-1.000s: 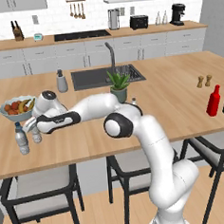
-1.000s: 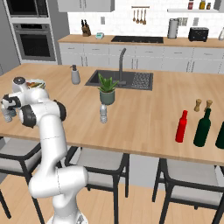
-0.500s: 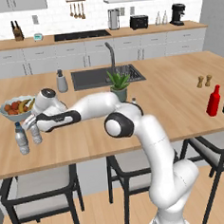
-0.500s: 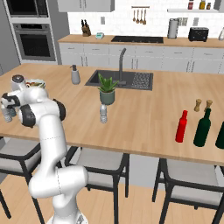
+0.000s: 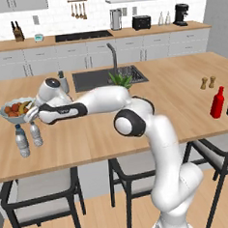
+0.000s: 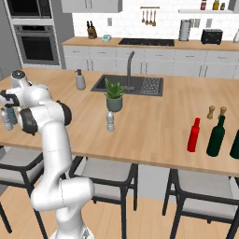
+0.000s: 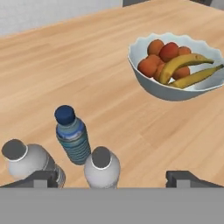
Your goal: Move the plastic bottles in the middle to the plastics group, and the glass bottles in the middle to the glass group.
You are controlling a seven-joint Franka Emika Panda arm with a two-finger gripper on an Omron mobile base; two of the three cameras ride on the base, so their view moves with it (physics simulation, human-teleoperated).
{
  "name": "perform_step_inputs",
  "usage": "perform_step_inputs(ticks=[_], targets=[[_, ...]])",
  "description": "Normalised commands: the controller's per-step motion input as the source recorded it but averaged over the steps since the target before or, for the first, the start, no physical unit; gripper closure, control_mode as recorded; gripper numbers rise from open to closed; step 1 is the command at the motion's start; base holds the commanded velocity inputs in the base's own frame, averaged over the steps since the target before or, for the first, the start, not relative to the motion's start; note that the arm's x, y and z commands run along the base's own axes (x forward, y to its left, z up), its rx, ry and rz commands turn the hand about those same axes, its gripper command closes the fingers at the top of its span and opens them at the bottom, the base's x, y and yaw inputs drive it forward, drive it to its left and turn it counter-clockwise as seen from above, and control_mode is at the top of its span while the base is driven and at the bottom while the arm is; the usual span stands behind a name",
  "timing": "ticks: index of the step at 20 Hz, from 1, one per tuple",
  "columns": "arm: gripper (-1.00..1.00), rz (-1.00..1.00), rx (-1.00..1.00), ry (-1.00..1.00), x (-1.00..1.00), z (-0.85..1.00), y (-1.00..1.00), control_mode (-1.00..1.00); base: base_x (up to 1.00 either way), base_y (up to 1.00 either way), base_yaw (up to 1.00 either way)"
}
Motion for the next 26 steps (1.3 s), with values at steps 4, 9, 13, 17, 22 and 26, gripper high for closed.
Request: perform_step_inputs(ticks=[4, 9, 13, 17, 22, 26], targets=[[-1.0, -0.03, 0.05, 0.0, -0.67, 0.24, -0.87, -1.0, 0.0, 0.0, 0.0], [-1.0, -0.06, 0.06, 0.0, -0.73, 0.35, -0.96, -1.0, 0.0, 0.0, 0.0], [-1.0, -0.1, 0.04, 0.0, -0.73, 0.42, -1.0, -1.0, 0.0, 0.0, 0.0], [-1.0, -0.07, 0.01, 0.0, -0.64, 0.66, -1.0, -1.0, 0.0, 0.0, 0.0], [-1.0, -0.07, 0.0, 0.0, -0.54, 0.74, -0.99, -1.0, 0.0, 0.0, 0.0], [-1.0, -0.14, 0.0, 0.0, -0.32, 0.74, -0.97, -1.0, 0.0, 0.0, 0.0]])
